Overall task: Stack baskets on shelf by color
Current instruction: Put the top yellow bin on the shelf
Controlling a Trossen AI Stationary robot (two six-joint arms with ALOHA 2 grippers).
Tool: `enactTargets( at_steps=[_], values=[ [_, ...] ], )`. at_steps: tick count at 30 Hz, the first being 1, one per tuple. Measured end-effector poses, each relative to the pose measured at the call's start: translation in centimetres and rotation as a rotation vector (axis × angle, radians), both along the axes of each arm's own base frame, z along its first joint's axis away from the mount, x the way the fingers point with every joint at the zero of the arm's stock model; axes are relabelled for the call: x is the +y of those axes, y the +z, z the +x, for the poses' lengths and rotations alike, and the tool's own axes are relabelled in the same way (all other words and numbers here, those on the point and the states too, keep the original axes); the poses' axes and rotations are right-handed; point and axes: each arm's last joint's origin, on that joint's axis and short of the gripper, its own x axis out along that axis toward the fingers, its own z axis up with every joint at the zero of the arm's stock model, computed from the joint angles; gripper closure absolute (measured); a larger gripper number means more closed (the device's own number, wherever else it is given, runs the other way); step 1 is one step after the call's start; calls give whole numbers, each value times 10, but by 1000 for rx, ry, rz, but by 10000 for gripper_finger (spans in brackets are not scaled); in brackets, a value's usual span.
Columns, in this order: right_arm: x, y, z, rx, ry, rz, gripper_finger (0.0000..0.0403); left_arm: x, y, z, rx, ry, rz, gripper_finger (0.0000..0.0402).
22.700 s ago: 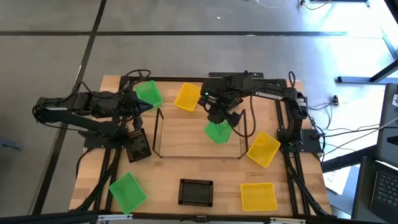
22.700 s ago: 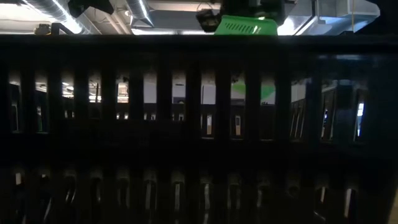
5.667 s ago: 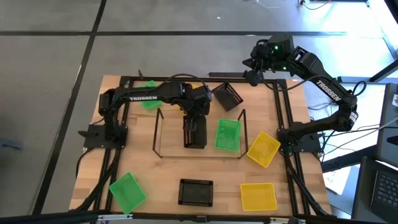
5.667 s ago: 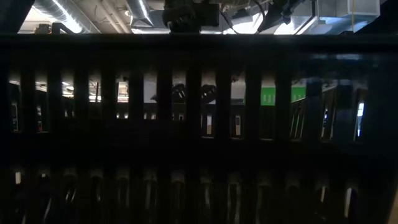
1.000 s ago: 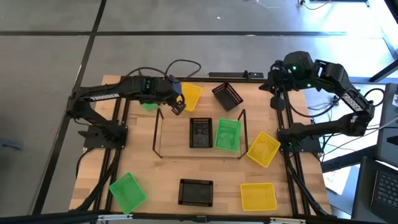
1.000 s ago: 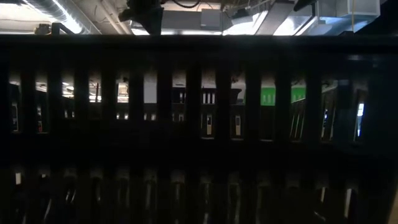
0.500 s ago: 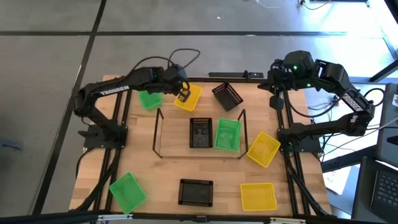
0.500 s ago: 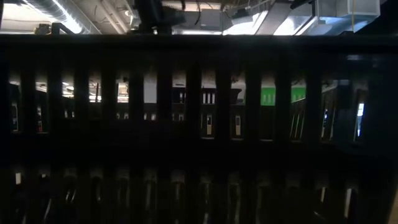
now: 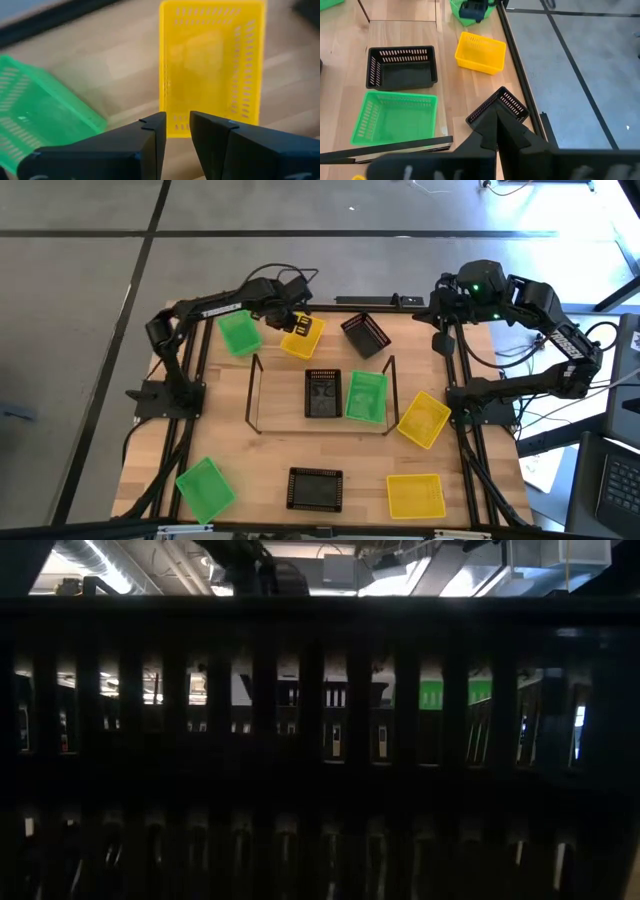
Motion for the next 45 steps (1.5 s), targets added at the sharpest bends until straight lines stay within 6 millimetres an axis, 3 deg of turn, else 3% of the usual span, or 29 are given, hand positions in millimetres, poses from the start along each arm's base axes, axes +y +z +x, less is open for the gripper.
enactTargets(
  at_steps=[15, 35, 45],
  values=[
    [0, 0, 0, 0, -1, 0, 402, 26, -55, 10, 133, -9, -87, 324],
    [0, 0, 0, 1, -2, 0, 402, 30, -61, 15, 119, -4, -56, 324],
    [0, 0, 0, -4, -15, 16, 402, 33, -85, 23, 143, -68, -106, 324]
  ],
)
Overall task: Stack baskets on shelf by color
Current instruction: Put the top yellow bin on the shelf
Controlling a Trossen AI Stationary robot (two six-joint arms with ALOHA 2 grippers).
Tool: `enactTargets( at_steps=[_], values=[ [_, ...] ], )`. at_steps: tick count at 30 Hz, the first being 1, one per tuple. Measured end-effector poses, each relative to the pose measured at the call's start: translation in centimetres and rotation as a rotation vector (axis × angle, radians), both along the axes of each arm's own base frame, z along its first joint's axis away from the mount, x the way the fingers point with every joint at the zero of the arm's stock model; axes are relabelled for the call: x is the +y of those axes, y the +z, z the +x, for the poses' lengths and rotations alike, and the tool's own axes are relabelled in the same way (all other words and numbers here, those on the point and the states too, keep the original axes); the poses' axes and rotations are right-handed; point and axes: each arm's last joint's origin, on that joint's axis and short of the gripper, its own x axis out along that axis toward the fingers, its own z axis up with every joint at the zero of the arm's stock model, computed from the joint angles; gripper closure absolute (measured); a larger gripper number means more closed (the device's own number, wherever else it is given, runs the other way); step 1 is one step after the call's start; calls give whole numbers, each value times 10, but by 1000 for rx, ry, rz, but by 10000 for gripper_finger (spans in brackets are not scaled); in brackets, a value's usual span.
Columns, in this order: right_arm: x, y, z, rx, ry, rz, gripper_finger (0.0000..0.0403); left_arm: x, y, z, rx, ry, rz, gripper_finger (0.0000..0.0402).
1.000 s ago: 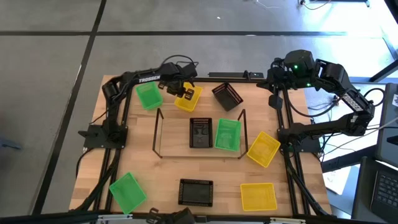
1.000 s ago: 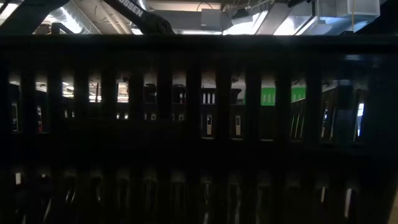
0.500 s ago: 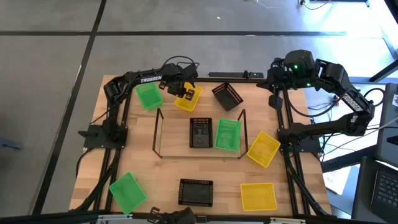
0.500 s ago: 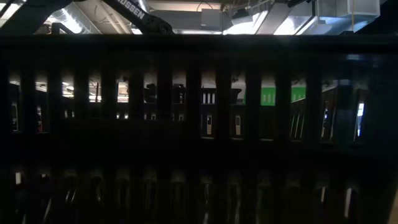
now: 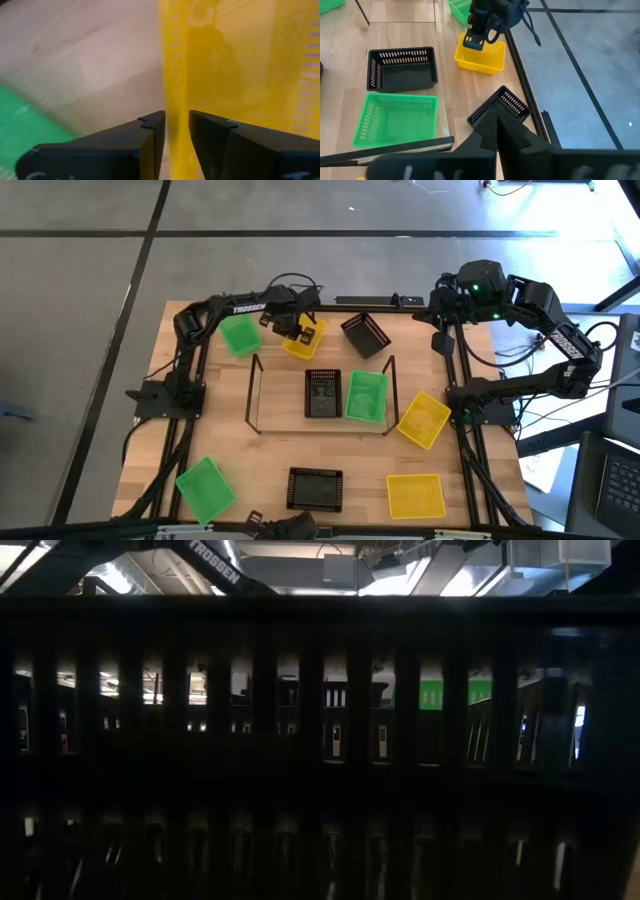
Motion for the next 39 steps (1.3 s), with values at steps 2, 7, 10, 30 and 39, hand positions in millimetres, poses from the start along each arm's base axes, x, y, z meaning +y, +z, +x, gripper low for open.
enactTargets(
  at_steps=[2, 7, 10, 30, 39],
  values=[
    [0, 0, 0, 0, 1, 0, 402, 0, -1, 0, 4, -34, -15, 326],
    [0, 0, 0, 0, 1, 1, 402, 0, -1, 0, 9, -62, -14, 369],
    [0, 0, 0, 0, 1, 1, 402, 1, 0, -1, 5, -69, -18, 394],
    [0, 0, 0, 3, 3, -3, 402, -20, 73, -32, -14, -141, 78, 401],
    [0, 0, 0, 3, 5, -5, 402, -47, 137, -65, -45, -400, 228, 401]
  ],
)
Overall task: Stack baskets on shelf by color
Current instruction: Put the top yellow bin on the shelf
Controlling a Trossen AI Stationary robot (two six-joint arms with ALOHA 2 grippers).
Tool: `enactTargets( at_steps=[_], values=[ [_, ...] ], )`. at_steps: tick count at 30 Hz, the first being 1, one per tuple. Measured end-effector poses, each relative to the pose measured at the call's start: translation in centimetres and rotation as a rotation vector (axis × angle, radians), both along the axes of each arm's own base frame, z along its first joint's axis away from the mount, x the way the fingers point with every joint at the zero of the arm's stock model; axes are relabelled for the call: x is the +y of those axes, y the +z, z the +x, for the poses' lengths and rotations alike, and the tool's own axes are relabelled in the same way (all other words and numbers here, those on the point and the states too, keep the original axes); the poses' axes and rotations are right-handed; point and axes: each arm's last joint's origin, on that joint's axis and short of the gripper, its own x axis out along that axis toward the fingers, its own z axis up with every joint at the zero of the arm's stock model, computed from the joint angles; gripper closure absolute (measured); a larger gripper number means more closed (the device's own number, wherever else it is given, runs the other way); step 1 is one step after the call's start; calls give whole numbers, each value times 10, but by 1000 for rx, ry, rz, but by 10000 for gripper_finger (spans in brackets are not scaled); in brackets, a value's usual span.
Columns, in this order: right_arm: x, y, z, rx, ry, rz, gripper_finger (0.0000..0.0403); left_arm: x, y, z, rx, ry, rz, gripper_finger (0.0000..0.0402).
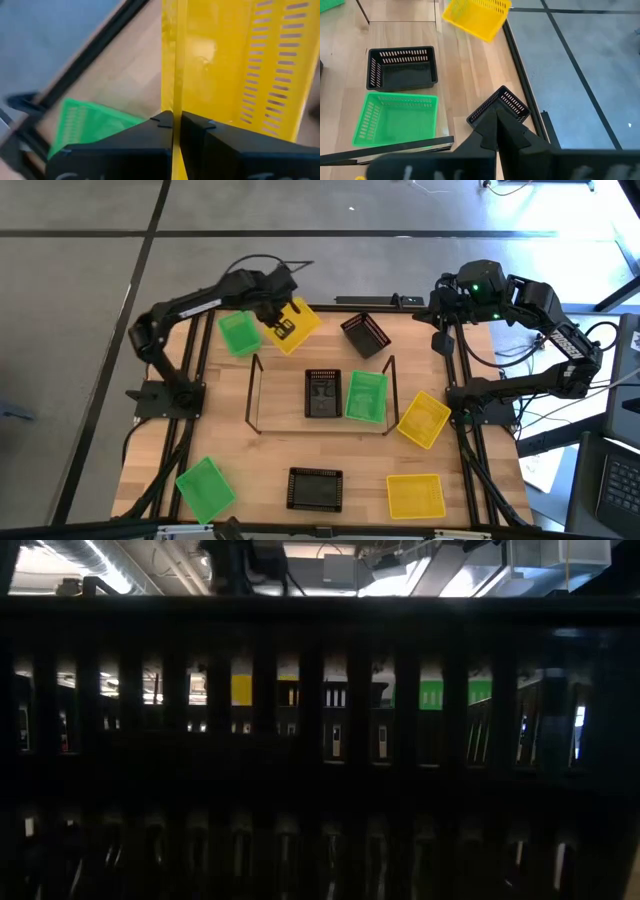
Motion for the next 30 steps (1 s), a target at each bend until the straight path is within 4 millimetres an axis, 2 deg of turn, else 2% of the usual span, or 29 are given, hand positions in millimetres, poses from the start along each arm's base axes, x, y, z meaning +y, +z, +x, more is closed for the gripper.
enactTargets(
  at_steps=[3, 8, 16, 24, 30],
  values=[
    [0, 0, 0, -1, 0, -1, 402, -9, 16, -10, 28, -174, 69, 401],
    [0, 1, 0, -8, -1, -2, 402, -22, 30, -16, 110, -472, 185, 401],
    [-1, 3, 2, -38, -2, -16, 402, -36, 30, -3, 222, -850, 314, 401],
    [-1, 4, 3, -48, -1, -23, 402, -60, 32, 11, 341, -1258, 465, 401],
    [-1, 3, 3, -40, 1, -22, 402, -80, 32, 18, 405, -1490, 543, 401]
  ],
)
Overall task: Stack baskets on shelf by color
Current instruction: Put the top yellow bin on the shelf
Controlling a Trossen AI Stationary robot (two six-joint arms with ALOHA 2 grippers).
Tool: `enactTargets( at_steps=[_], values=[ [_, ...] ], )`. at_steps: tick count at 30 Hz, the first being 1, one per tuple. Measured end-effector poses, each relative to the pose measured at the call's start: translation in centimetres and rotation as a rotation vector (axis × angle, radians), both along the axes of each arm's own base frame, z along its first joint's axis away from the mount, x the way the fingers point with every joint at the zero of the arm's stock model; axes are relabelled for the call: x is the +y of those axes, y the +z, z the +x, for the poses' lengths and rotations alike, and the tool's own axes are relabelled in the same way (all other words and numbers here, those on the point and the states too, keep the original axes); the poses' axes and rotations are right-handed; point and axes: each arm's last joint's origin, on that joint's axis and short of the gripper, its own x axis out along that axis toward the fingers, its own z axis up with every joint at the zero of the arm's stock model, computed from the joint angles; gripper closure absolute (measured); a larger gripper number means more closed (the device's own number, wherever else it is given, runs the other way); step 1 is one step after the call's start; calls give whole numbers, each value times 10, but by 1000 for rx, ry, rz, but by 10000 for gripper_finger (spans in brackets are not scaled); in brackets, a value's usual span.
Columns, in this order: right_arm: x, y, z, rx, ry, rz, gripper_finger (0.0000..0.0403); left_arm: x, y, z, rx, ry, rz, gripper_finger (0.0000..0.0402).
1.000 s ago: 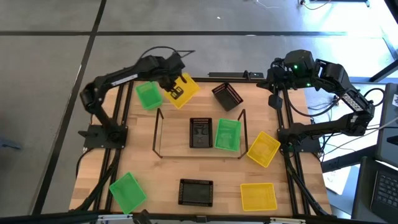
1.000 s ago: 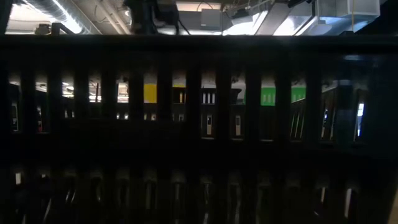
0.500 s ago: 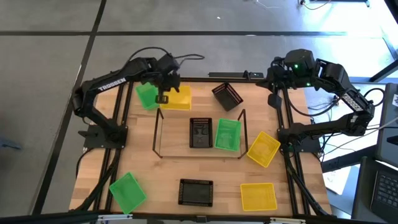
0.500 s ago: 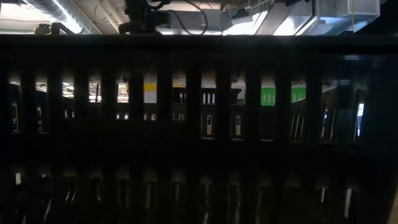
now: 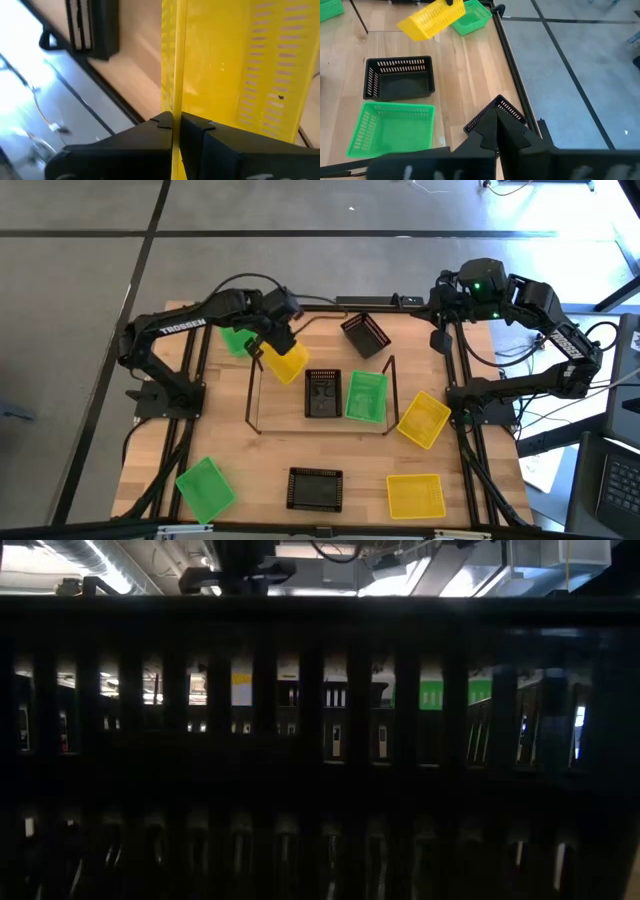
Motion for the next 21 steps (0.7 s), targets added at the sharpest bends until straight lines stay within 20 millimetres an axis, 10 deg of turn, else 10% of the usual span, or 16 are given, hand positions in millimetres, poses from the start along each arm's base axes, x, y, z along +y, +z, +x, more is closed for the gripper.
enactTargets(
  at_steps=[21],
  values=[
    [0, 0, 0, 1, 1, 0, 402, -93, -11, 20, 99, -475, 14, 402]
  ],
)
